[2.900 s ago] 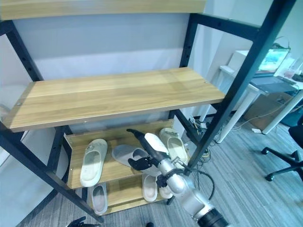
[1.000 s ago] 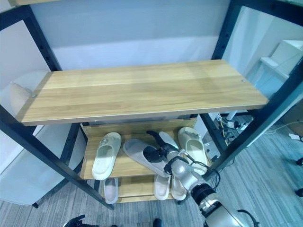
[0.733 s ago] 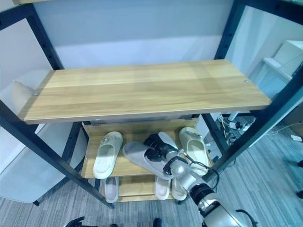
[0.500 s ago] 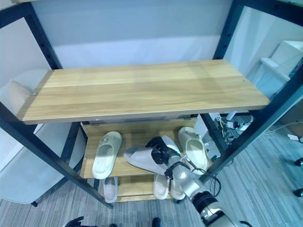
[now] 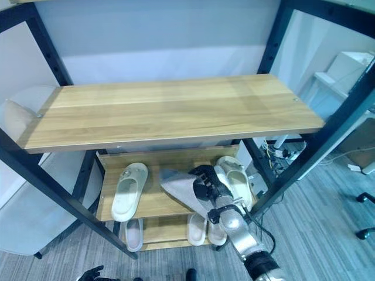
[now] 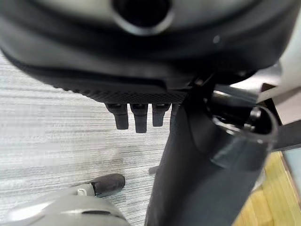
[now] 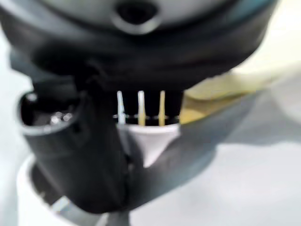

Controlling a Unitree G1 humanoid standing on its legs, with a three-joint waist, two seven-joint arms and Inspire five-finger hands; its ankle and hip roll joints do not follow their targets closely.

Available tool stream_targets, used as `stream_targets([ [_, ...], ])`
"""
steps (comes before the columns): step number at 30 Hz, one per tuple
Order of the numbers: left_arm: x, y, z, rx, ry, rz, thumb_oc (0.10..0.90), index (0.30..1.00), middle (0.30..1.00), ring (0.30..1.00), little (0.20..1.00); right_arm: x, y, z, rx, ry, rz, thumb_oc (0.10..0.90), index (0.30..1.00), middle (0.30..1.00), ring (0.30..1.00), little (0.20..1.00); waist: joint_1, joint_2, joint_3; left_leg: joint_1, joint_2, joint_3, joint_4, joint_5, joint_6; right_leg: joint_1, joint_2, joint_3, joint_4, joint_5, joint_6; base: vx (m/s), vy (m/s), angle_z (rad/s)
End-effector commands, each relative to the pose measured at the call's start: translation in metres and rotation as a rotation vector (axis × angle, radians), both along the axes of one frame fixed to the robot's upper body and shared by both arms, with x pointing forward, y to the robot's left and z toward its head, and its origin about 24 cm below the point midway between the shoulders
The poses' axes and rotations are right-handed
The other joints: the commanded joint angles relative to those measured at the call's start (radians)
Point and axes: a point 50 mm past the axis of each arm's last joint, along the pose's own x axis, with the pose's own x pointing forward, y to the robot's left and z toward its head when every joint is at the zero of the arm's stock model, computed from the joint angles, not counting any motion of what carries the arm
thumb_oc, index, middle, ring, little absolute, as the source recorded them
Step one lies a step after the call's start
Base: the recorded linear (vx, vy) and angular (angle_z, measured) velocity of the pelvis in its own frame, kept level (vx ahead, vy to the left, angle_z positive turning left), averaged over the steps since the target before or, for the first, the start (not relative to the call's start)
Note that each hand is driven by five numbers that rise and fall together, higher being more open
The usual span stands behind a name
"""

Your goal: Arrange the slippers neatly on the shoe rack.

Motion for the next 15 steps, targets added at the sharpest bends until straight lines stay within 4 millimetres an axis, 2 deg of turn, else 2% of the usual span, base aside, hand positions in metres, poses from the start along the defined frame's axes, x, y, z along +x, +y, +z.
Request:
stream_targets([
  [1, 0.026, -0.024, 0.001, -0.021, -0.037, -0.103, 0.8, 0.9, 0.9, 0.9, 0.9, 0.016, 0.013, 0.083, 0.054, -0.413, 0.076, 0.4, 0.3, 0.3, 0.3, 0.3, 0.005, -0.017, 0.003, 0.028, -0.033, -0.031, 0.009, -0.12, 0.008, 0.081, -0.03, 0.022, 0.013, -0.154, 0.075, -0.03, 0.003, -0.08],
  [3, 0.027, -0.024, 0.001, -0.023, -0.039, -0.105, 0.8, 0.9, 0.9, 0.9, 0.9, 0.009, 0.017, 0.087, 0.046, -0.438, 0.106, 0.4, 0.3, 0.3, 0.3, 0.3, 0.003, -0.018, 0.003, 0.029, -0.033, -0.029, 0.009, -0.121, 0.009, 0.08, -0.029, 0.025, 0.013, -0.154, 0.075, -0.04, 0.0, -0.04],
  [4, 0.027, -0.024, 0.002, -0.024, -0.04, -0.119, 0.8, 0.9, 0.9, 0.9, 0.9, -0.011, 0.024, 0.084, 0.068, -0.433, 0.169, 0.4, 0.3, 0.3, 0.3, 0.3, -0.002, -0.023, 0.004, 0.031, -0.033, -0.025, 0.009, -0.12, 0.009, 0.079, -0.029, 0.027, 0.013, -0.151, 0.075, -0.05, -0.005, -0.01],
  [8, 0.029, -0.027, 0.002, -0.026, -0.051, -0.136, 0.8, 0.9, 0.9, 0.9, 0.9, -0.025, 0.028, 0.068, 0.083, -0.37, 0.193, 0.4, 0.3, 0.3, 0.3, 0.3, -0.006, -0.028, 0.007, 0.031, -0.034, -0.025, 0.009, -0.119, 0.01, 0.081, -0.029, 0.029, 0.013, -0.149, 0.075, -0.05, -0.017, -0.03],
  [9, 0.033, -0.027, 0.003, -0.02, -0.064, -0.142, 0.8, 0.9, 0.9, 0.9, 0.9, -0.028, 0.03, 0.054, 0.122, -0.31, 0.186, 0.4, 0.3, 0.3, 0.3, 0.3, -0.008, -0.03, 0.016, 0.03, -0.035, -0.024, 0.009, -0.118, 0.011, 0.079, -0.029, 0.029, 0.013, -0.144, 0.075, -0.07, -0.042, -0.02],
  [11, 0.035, -0.024, 0.004, -0.009, -0.073, -0.14, 0.8, 0.9, 0.9, 0.9, 0.9, -0.034, 0.036, 0.045, 0.305, -0.242, 0.205, 0.4, 0.3, 0.3, 0.3, 0.3, -0.014, -0.029, 0.028, 0.031, -0.031, -0.022, 0.009, -0.113, 0.013, 0.067, -0.022, 0.037, 0.042, -0.146, 0.067, -0.05, -0.036, -0.01],
  [12, 0.035, -0.024, 0.004, -0.009, -0.073, -0.14, 0.8, 0.9, 0.9, 0.9, 0.9, -0.034, 0.036, 0.045, 0.305, -0.242, 0.205, 0.4, 0.3, 0.3, 0.3, 0.3, -0.014, -0.029, 0.028, 0.031, -0.031, -0.022, 0.009, -0.113, 0.013, 0.067, -0.022, 0.037, 0.043, -0.146, 0.067, -0.05, -0.037, -0.01],
  [13, 0.035, -0.023, 0.005, -0.007, -0.078, -0.14, 0.8, 0.9, 0.9, 0.9, 0.9, -0.039, 0.038, 0.042, 0.38, -0.216, 0.217, 0.4, 0.3, 0.3, 0.3, 0.3, -0.02, -0.028, 0.042, 0.033, -0.027, -0.021, 0.009, -0.11, 0.012, 0.054, -0.016, 0.041, 0.068, -0.153, 0.062, -0.11, -0.094, -0.06],
  [15, 0.039, -0.021, 0.006, -0.001, -0.095, -0.132, 0.8, 0.9, 0.9, 0.9, 0.9, -0.04, 0.041, 0.043, 0.356, -0.209, 0.254, 0.4, 0.3, 0.3, 0.3, 0.3, -0.022, -0.027, 0.065, 0.03, -0.017, -0.023, 0.009, -0.104, 0.01, 0.033, 0.0, 0.056, 0.096, -0.17, 0.053, -0.11, -0.097, -0.1],
])
